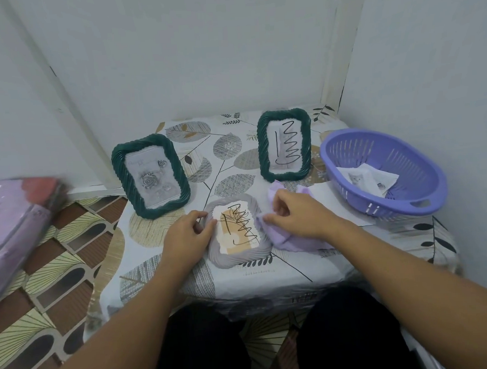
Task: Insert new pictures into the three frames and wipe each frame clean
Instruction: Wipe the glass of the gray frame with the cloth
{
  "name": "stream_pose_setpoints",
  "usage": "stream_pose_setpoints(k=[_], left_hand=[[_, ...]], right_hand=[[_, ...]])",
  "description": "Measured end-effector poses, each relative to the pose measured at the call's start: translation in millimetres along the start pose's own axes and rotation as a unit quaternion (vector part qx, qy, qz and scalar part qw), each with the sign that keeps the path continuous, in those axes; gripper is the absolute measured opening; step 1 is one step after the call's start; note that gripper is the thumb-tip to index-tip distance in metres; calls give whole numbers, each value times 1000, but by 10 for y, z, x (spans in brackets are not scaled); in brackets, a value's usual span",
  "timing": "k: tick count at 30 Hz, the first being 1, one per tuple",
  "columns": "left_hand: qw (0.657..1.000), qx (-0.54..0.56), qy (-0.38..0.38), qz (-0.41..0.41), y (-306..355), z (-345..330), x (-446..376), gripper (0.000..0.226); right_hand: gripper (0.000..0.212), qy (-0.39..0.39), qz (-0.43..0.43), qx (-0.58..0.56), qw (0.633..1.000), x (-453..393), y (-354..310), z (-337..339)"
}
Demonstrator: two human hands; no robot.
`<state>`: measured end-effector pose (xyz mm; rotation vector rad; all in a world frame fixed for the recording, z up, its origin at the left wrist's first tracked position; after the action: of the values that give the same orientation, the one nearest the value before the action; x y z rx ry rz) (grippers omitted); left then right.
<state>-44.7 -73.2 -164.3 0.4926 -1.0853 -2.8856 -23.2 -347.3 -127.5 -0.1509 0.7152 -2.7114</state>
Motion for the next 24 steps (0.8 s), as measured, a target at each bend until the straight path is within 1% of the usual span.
stream_pose_setpoints(k=[3,5,8,10,12,13,15,18,21,24], left_hand=[[1000,-3,-2,0,-4,-8,-6,27],[1000,-2,-1,0,-7,-7,-8,27],[1000,-1,-1,1,-16,-10,-10,26],[1000,-3,-1,2,-24,-14,-12,26],[1000,-3,-1,3,-36,-20,-16,26],[1000,-2,-1,3,-39,-22,-17,26],[1000,-1,0,4,-39,-25,-16,26],[1000,1,-2,6,-34,-23,-12,27],[1000,1,-3,10,-42,-28,-19,26],[1000,-2,-2,11,-36,-23,-15,26]], right_hand=[[41,-55,21,60,996,27,-30,-77],[38,-72,49,78,993,52,-85,-84],[29,-71,42,26,996,57,-79,-45],[34,-107,28,4,994,65,-66,-61],[41,-140,44,33,989,84,-92,-108],[41,-144,51,54,987,91,-111,-129],[39,-126,55,84,987,94,-130,-137],[28,-114,63,74,989,96,-135,-149],[15,-96,51,23,994,78,-106,-77],[15,-82,35,-50,995,38,-80,-8]])
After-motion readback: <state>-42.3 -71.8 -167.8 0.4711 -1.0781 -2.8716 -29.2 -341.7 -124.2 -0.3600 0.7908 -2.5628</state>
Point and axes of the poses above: each hand's wrist, its own x-axis away from the middle knuckle, its own z-axis out of the back of the hand, y = z × x, the point moved 6 cm from there along -x, towards the middle knuckle, and after that the axes turned 4 degrees about x, right-handed, at the moved point
